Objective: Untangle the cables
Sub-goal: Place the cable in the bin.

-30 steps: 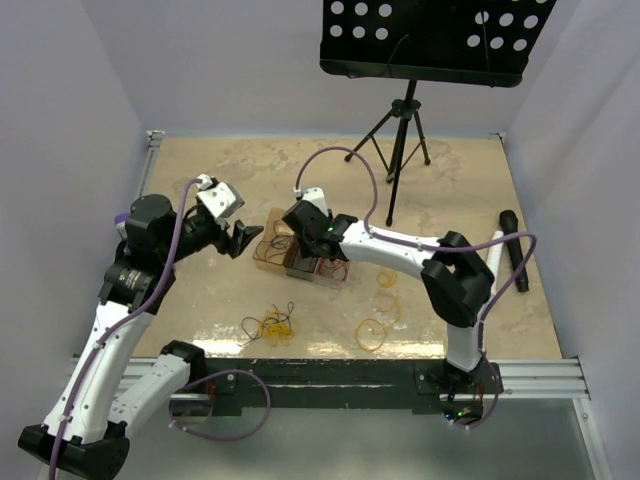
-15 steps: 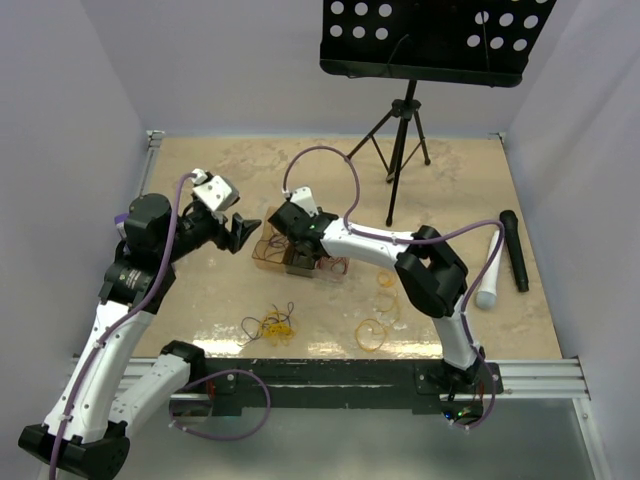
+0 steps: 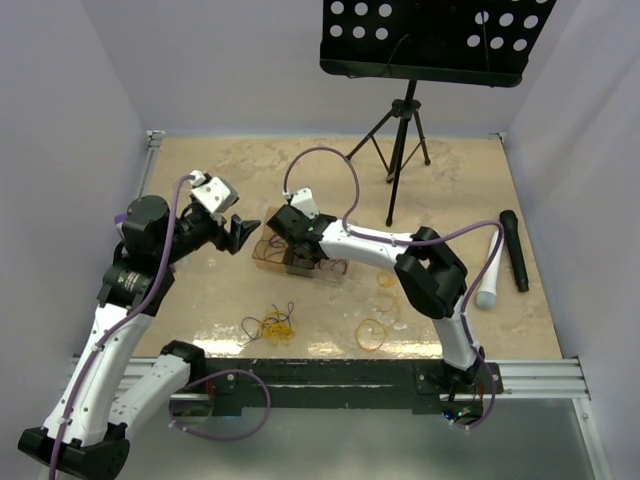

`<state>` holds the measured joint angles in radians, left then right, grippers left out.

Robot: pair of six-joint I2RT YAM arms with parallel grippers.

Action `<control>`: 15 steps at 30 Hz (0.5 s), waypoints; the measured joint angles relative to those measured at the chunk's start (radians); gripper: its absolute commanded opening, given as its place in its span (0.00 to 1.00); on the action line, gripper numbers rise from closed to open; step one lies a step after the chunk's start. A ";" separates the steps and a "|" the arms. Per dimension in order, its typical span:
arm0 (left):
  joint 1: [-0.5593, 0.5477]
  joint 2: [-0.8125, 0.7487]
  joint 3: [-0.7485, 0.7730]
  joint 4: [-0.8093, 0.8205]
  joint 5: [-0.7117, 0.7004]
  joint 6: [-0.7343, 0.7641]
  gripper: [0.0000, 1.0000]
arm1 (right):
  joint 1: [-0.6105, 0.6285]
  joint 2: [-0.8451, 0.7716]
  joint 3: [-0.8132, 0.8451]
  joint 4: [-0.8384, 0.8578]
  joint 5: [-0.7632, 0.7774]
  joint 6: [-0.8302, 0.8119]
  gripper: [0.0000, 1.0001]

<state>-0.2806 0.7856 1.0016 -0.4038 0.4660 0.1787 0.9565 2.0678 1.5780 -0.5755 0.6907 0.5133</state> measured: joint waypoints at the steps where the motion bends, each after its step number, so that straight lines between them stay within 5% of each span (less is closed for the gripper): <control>1: 0.000 -0.002 0.000 0.000 0.000 0.000 0.70 | 0.000 -0.002 0.000 -0.001 -0.001 0.005 0.00; 15: 0.000 -0.012 0.000 0.000 -0.002 0.015 0.70 | -0.008 -0.237 -0.136 0.016 0.000 0.080 0.00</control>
<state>-0.2806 0.7738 1.0016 -0.4042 0.4637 0.1940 0.9482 1.8309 1.4418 -0.5591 0.6903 0.5930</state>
